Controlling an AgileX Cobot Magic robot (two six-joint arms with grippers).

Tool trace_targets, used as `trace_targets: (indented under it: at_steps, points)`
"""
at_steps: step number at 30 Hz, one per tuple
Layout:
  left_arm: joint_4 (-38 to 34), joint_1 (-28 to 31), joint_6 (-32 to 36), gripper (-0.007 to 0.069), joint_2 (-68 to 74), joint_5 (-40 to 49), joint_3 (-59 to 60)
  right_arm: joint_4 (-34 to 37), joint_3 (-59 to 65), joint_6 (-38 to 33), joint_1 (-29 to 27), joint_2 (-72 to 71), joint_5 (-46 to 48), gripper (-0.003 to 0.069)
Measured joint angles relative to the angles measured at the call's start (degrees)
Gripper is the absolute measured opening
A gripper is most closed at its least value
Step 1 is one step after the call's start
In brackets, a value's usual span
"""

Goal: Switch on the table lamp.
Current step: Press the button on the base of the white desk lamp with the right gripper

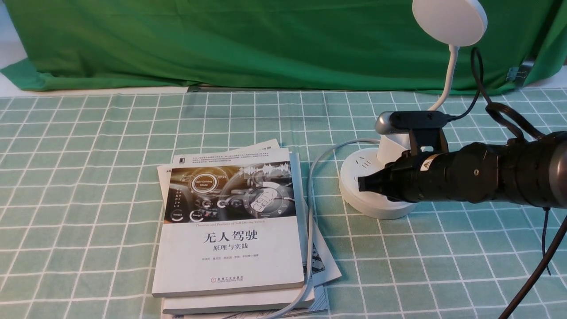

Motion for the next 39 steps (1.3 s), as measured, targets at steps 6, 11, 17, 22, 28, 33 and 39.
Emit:
trace_targets:
  at_steps: [6,11,17,22,28,33,39]
  points:
    - [0.0,0.0,0.0,0.0021,0.0,0.0,0.0,0.0,0.0,-1.3,-0.2,0.0,0.4,0.0027]
    - [0.0,0.0,0.0,0.0021,0.0,0.0,0.0,0.0,-0.4,-2.6,-0.6,-0.2,1.7,0.0027]
    - [0.0,0.0,0.0,0.0021,0.0,0.0,0.0,0.0,-0.5,-3.0,-0.7,-0.2,2.4,0.0029]
    - [0.0,0.0,0.0,0.0021,0.0,0.0,0.0,0.0,-0.5,-3.0,-0.7,-0.3,3.1,0.0029]
    - [0.0,0.0,0.0,0.0021,0.0,0.0,0.0,0.0,-0.5,-3.2,-0.7,-0.4,3.7,0.0029]
    - [0.0,0.0,0.0,0.0021,0.0,0.0,0.0,0.0,-0.5,-3.3,-0.7,-0.7,4.3,0.0029]
    - [0.0,0.0,0.0,0.0021,0.0,0.0,0.0,0.0,-0.5,-4.3,-0.7,-1.7,6.9,0.0029]
